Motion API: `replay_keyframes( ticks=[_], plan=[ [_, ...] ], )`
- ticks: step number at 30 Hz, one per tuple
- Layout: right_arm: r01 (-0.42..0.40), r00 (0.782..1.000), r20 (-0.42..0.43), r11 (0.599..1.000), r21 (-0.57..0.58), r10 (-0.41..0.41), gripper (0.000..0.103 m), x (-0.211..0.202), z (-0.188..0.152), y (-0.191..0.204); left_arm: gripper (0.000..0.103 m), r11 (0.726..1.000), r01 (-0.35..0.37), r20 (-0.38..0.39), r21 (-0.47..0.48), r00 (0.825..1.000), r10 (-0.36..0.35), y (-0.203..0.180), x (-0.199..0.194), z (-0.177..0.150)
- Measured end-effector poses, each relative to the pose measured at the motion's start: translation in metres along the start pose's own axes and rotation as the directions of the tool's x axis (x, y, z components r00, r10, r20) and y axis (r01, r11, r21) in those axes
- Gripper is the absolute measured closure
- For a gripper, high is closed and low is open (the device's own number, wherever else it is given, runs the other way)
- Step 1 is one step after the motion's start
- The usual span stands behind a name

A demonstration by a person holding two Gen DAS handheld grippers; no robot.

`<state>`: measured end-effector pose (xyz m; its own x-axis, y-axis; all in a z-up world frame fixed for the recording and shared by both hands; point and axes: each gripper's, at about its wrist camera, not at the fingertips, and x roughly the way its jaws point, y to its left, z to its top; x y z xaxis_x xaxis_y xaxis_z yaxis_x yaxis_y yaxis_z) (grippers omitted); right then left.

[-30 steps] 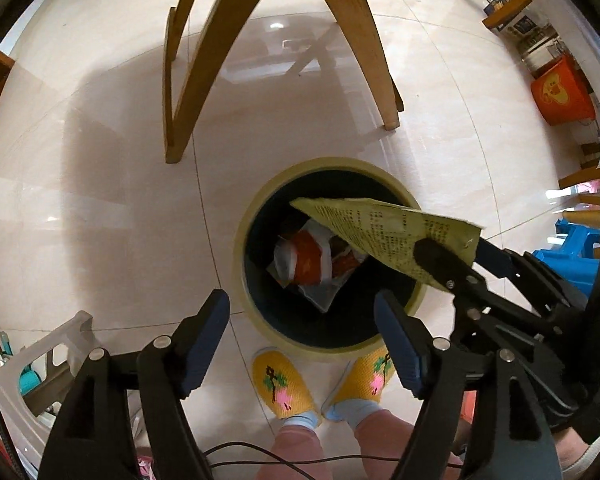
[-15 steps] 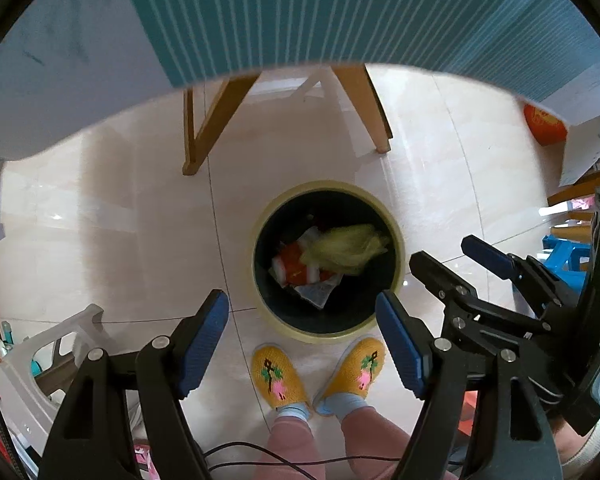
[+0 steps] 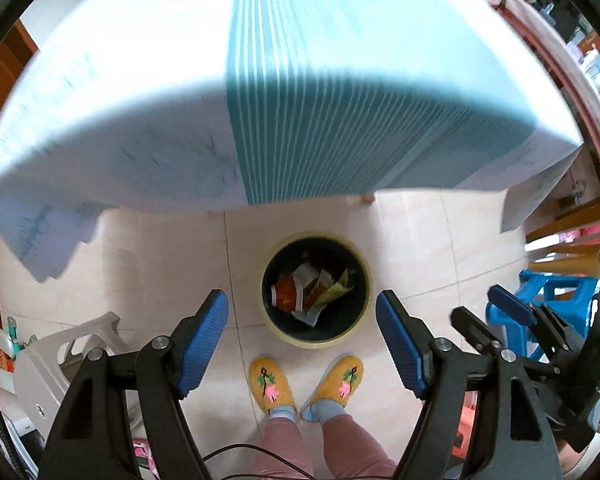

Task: Collect trash
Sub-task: 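Carry the packet and cup over the black bin and open both tools to drop them, then move both tools back over the table toward the last two items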

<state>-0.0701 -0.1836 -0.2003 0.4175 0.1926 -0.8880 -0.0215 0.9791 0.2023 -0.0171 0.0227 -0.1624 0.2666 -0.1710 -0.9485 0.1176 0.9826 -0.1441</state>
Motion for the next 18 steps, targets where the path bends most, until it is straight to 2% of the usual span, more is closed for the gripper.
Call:
replay_keyframes(
  ticks=[5,11,18],
  plan=[
    [-0.003,0.998,0.065,1.0,-0.002,0.003,0.037,-0.055,0.022,0.001,0.028,1.0,0.005,0.069,-0.013,0.998,-0.004,-0.002,-0.057,0.011],
    [-0.028,0.988,0.151,0.998,-0.055,0.036,0.037,-0.113,0.051,0.018,0.028,1.0,-0.014,0.151,-0.021,0.988,0.017,-0.007,-0.119,0.027],
    [-0.075,0.967,0.234,0.991,-0.112,0.1,0.037,-0.16,0.083,0.034,0.027,0.998,-0.045,0.249,-0.042,0.967,0.054,-0.021,-0.182,0.041]
  ],
)
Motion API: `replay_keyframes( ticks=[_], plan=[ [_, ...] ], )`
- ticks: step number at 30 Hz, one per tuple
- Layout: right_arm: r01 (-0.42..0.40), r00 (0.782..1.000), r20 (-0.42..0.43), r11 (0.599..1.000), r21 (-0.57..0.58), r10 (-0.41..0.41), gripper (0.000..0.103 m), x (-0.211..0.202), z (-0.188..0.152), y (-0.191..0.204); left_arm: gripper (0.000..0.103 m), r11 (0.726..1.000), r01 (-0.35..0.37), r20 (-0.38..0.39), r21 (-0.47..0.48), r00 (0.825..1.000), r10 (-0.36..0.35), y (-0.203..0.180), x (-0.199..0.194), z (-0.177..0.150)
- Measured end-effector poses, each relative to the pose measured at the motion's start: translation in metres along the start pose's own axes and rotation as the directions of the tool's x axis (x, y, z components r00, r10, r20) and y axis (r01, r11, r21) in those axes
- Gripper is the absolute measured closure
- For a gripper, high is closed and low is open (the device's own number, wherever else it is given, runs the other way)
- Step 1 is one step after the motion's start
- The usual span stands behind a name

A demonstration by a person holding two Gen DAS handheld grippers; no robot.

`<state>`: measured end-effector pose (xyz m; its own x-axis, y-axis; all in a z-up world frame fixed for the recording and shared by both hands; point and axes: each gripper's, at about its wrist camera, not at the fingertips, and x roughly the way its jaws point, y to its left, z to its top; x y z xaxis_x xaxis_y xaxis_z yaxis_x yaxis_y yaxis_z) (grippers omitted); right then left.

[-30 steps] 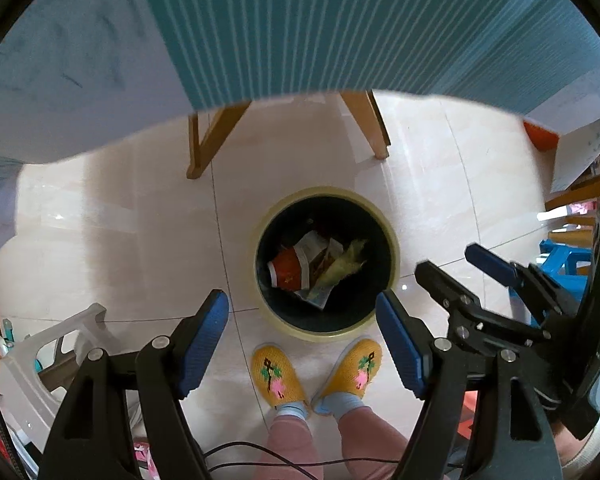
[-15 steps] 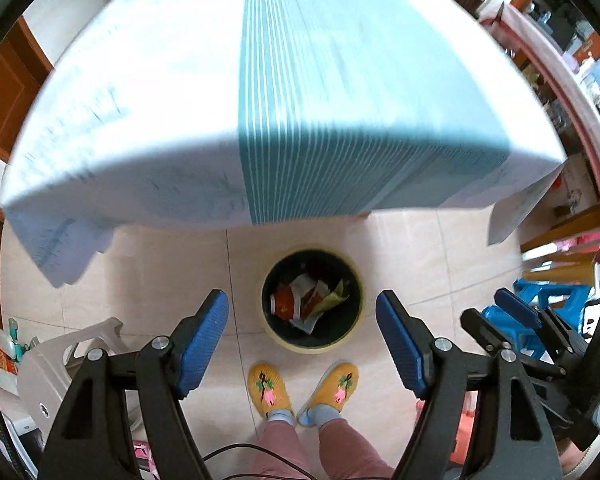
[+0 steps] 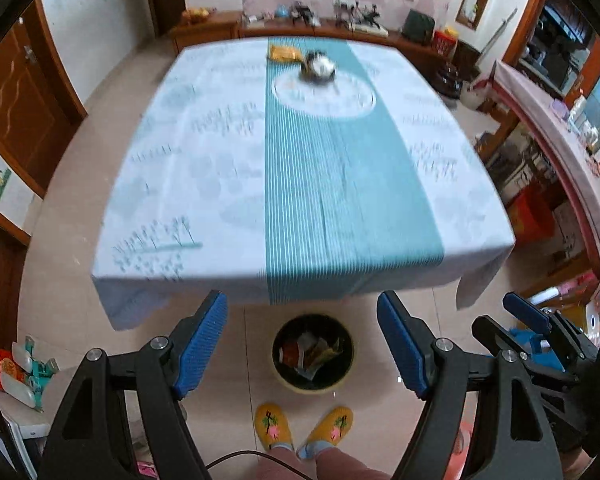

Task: Collect trash
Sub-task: 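Move both tools back over the table toward the last two items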

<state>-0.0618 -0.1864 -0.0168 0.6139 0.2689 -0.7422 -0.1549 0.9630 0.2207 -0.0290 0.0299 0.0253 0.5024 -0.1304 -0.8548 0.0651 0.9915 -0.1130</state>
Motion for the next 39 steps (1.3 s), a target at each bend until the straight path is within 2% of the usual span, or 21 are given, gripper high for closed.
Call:
replay_keyframes(
  ticks=[6,12,20,23,30,35,39],
  plan=[
    [-0.023,0.995,0.093,0.998,-0.064,0.028,0.037,-0.024,0.036,0.006,0.027,0.999,-0.033,0.076,-0.007,0.997,0.033,-0.008,-0.038,0.028],
    [-0.036,0.99,0.131,0.993,-0.115,0.051,0.037,-0.034,0.073,0.01,0.027,0.999,-0.025,0.107,-0.035,0.994,0.028,-0.001,-0.058,0.058],
    [-0.009,0.986,0.161,0.99,-0.142,0.032,0.037,-0.019,0.136,0.019,0.027,0.999,-0.042,0.131,-0.006,0.991,0.042,0.02,-0.053,0.128],
    [0.019,0.986,0.169,0.99,-0.14,0.005,0.037,-0.003,0.167,0.023,0.027,0.996,-0.085,0.13,0.04,0.988,0.08,0.03,-0.037,0.169],
    [0.097,0.982,0.169,0.992,-0.076,-0.083,0.037,0.05,0.26,0.031,0.027,0.978,-0.057,0.073,0.199,0.996,0.043,0.058,0.02,0.291],
    [0.116,0.988,0.102,0.993,0.028,-0.118,0.037,0.12,0.334,0.027,0.027,0.948,-0.029,0.04,0.315,0.999,0.018,0.073,0.067,0.369],
    [0.165,0.985,0.038,0.984,0.07,-0.168,0.037,0.186,0.373,0.026,0.027,0.922,0.01,-0.023,0.387,1.0,-0.002,0.079,0.127,0.419]
  ],
)
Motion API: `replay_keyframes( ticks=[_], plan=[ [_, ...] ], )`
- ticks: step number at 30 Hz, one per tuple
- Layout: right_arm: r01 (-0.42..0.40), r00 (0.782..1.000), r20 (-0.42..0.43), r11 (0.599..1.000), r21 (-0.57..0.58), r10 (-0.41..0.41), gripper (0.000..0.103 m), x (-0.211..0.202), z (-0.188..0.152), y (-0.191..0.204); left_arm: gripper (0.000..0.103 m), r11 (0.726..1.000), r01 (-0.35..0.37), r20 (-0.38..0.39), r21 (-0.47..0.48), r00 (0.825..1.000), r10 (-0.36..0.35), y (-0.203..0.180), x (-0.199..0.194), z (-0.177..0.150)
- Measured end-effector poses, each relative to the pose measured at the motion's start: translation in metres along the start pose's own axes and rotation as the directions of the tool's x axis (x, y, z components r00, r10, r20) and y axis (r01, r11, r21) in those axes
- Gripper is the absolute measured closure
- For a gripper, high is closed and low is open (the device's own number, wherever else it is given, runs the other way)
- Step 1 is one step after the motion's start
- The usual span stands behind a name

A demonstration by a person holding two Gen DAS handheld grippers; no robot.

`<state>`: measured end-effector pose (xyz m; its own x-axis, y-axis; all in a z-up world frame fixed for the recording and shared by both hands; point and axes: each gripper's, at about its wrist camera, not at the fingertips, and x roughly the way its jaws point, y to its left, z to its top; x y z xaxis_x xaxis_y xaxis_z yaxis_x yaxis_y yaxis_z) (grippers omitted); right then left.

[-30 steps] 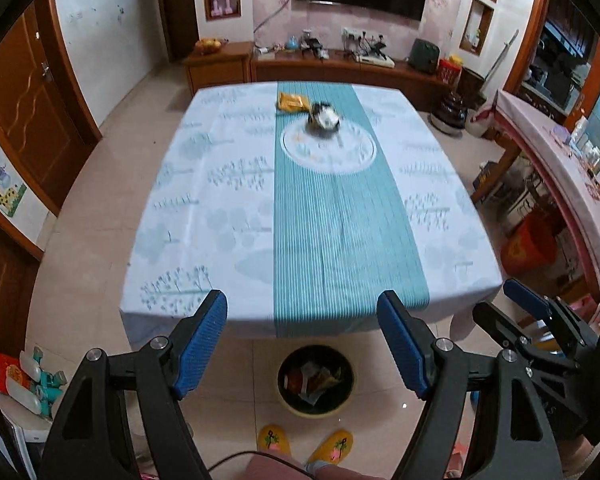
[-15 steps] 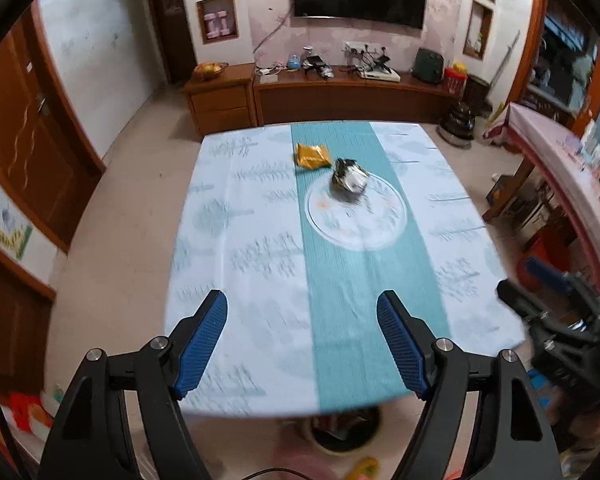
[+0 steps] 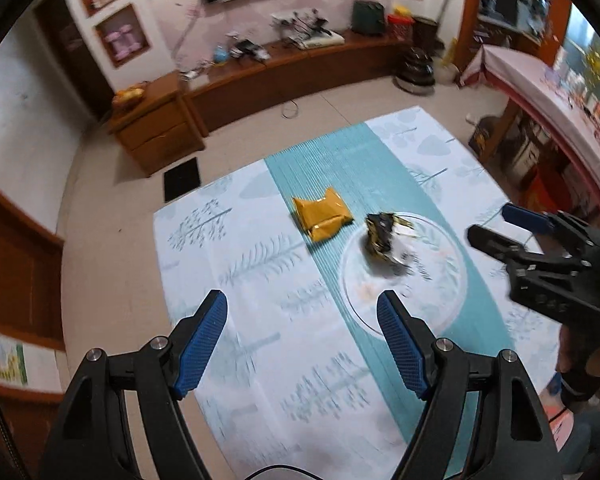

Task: Collect trash
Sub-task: 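Move both tools back over the table toward the last two items, then grasp the foil snack bag with the right tool while the left tool grasps the yellow wrapper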

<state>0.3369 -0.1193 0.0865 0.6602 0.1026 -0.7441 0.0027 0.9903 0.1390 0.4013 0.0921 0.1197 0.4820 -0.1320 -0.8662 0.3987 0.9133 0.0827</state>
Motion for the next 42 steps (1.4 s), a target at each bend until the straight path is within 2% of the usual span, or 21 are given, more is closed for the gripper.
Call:
replay_keyframes(
  ticks=[6,8,11,13,17,20,21,25,27,32,37,40,42],
  plan=[
    [0.043,0.99,-0.132,0.999,-0.004,-0.043,0.037,0.099,0.013,0.017,0.027,0.993,0.019,-0.06,0.117,0.998,-0.012,0.011,0.076,0.038],
    [0.08,0.981,-0.175,0.997,-0.023,-0.083,0.037,0.131,0.012,0.018,0.027,0.987,0.034,-0.077,0.155,0.997,-0.022,0.008,0.095,0.044],
    [0.112,0.97,-0.214,0.994,-0.015,-0.113,0.037,0.16,0.009,0.012,0.027,0.975,0.038,-0.099,0.219,0.995,-0.017,0.002,0.123,0.052],
    [0.108,0.966,-0.239,0.994,0.008,-0.103,0.037,0.175,0.009,0.005,0.027,0.967,0.059,-0.116,0.249,0.993,-0.031,-0.004,0.141,0.057],
    [0.054,0.965,-0.26,0.996,0.064,-0.036,0.04,0.184,0.013,-0.008,0.027,0.953,0.09,-0.139,0.29,0.989,-0.051,-0.015,0.164,0.063],
    [0.002,0.955,-0.294,0.993,0.12,0.034,0.048,0.188,0.018,-0.019,0.027,0.942,0.121,-0.161,0.313,0.984,-0.073,-0.023,0.18,0.071],
    [-0.015,0.954,-0.293,0.991,0.135,0.054,0.055,0.187,0.02,-0.023,0.027,0.939,0.134,-0.172,0.318,0.982,-0.082,-0.026,0.186,0.074],
    [0.021,0.97,-0.242,0.985,0.173,0.021,0.07,0.177,0.034,-0.036,0.027,0.927,0.169,-0.208,0.336,0.973,-0.102,-0.035,0.206,0.083],
    [0.044,0.971,-0.239,0.98,0.196,0.004,0.07,0.176,0.036,-0.044,0.027,0.921,0.172,-0.226,0.35,0.969,-0.096,-0.039,0.216,0.086],
    [0.011,0.971,-0.236,0.976,0.218,0.042,0.07,0.177,0.036,-0.05,0.027,0.904,0.16,-0.254,0.397,0.965,-0.059,-0.049,0.243,0.092],
    [-0.014,0.97,-0.232,0.969,0.245,0.073,0.068,0.175,0.035,-0.055,0.027,0.892,0.167,-0.301,0.42,0.953,-0.037,-0.054,0.268,0.093],
    [-0.025,0.967,-0.241,0.967,0.255,0.088,0.067,0.172,0.034,-0.056,0.038,0.898,0.169,-0.312,0.406,0.949,-0.037,-0.053,0.275,0.096],
    [-0.027,0.965,-0.248,0.969,0.244,0.089,0.067,0.171,0.034,-0.054,0.048,0.908,0.169,-0.303,0.383,0.952,-0.049,-0.05,0.274,0.098]
  ],
)
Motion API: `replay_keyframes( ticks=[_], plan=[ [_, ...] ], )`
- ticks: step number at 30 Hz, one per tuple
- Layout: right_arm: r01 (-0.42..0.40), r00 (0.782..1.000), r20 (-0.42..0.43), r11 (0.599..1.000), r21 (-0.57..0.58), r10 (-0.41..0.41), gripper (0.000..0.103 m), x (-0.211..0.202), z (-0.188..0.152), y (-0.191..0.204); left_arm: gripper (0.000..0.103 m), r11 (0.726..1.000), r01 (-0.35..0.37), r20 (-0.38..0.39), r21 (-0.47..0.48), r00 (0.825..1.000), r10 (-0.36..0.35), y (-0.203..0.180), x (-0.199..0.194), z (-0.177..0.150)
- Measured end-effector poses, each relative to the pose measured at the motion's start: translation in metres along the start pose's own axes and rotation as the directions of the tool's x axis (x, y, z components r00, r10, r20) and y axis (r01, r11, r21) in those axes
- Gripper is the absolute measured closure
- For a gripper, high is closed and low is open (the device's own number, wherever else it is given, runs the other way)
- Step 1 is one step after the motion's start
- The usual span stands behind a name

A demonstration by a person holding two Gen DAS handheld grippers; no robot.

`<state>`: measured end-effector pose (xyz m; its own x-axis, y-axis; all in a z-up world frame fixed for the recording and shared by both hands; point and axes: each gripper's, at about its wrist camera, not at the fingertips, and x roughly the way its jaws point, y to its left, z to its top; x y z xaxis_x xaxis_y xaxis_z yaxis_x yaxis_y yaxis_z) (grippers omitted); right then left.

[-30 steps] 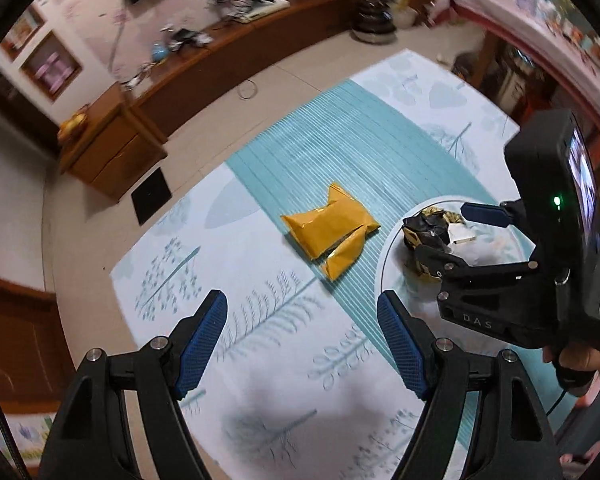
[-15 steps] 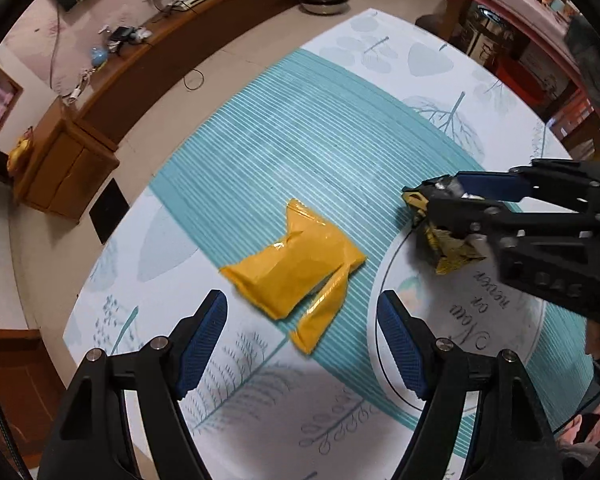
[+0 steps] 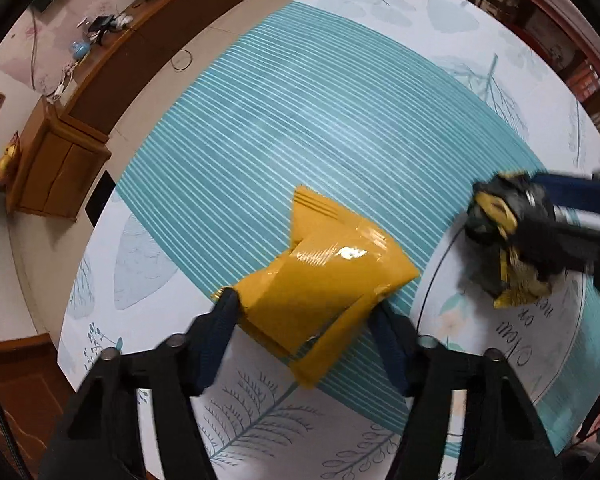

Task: Collect trash
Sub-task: 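Grasp the foil snack bag with the right tool while the left tool grasps the yellow wrapper, then carry both items over the black bin and open both tools to drop them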

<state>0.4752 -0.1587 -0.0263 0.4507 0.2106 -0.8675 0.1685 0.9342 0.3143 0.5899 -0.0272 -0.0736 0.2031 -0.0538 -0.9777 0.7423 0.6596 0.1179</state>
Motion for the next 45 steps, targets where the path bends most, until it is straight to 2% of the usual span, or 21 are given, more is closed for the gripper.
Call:
replay_keyframes(
  ticks=[2,4,6,7,12,15,20,23,26,30,33,38,42,45],
  plan=[
    [0.013,1.0,-0.012,1.0,-0.016,-0.013,0.062,0.0,-0.003,0.002,0.063,1.0,0.013,0.012,-0.017,1.0,-0.012,0.003,-0.003,0.0],
    [0.039,0.999,-0.037,0.999,-0.037,-0.04,0.05,0.004,-0.006,0.005,0.071,0.999,0.031,0.022,-0.033,0.999,-0.03,0.005,-0.005,0.0],
    [0.071,0.996,-0.046,0.995,-0.074,-0.074,0.044,0.007,-0.01,0.009,0.075,0.997,0.054,0.024,-0.053,0.998,-0.053,0.006,-0.007,-0.003],
    [0.079,0.995,-0.046,0.993,-0.086,-0.083,0.044,0.009,-0.012,0.01,0.08,0.996,0.061,0.025,-0.06,0.998,-0.06,0.007,-0.007,-0.006],
    [0.084,0.995,-0.037,0.993,-0.088,-0.088,0.04,0.013,-0.014,0.01,0.083,0.988,0.109,0.027,-0.112,0.994,-0.107,0.002,-0.015,-0.028],
    [0.081,0.995,-0.048,0.995,-0.057,-0.084,0.032,0.016,-0.013,0.004,0.083,0.977,0.144,0.037,-0.157,0.989,-0.14,0.003,-0.023,-0.046],
    [0.029,0.997,-0.072,0.999,0.025,-0.027,0.03,0.023,-0.012,-0.005,0.083,0.949,0.209,0.068,-0.235,0.978,-0.199,0.001,-0.041,-0.077],
    [-0.007,0.997,-0.078,0.997,0.073,0.013,0.03,0.025,-0.017,-0.009,0.083,0.938,0.226,0.088,-0.264,0.974,-0.21,-0.004,-0.054,-0.095],
    [-0.043,0.997,-0.057,0.994,0.102,0.049,0.037,0.022,-0.023,-0.01,0.083,0.929,0.234,0.105,-0.288,0.972,-0.212,-0.003,-0.064,-0.106],
    [-0.031,0.997,-0.07,0.998,0.059,0.035,0.042,0.012,-0.041,-0.002,0.083,0.915,0.243,0.133,-0.321,0.968,-0.211,-0.018,-0.088,-0.13],
    [-0.046,0.997,-0.067,0.998,0.05,0.05,0.042,-0.003,-0.059,-0.001,0.083,0.909,0.24,0.15,-0.341,0.968,-0.199,-0.033,-0.107,-0.147],
    [-0.112,0.993,-0.03,0.991,0.066,0.114,0.042,-0.051,-0.102,-0.012,0.083,0.896,0.226,0.192,-0.382,0.968,-0.162,-0.07,-0.145,-0.179],
    [-0.19,0.982,-0.005,0.979,0.075,0.191,0.042,-0.097,-0.143,-0.029,0.083,0.867,0.219,0.24,-0.447,0.963,-0.12,-0.117,-0.178,-0.212],
    [-0.233,0.972,0.01,0.972,0.027,0.233,0.042,-0.134,-0.177,-0.043,0.083,0.84,0.212,0.265,-0.5,0.961,-0.085,-0.153,-0.199,-0.236]
  ],
)
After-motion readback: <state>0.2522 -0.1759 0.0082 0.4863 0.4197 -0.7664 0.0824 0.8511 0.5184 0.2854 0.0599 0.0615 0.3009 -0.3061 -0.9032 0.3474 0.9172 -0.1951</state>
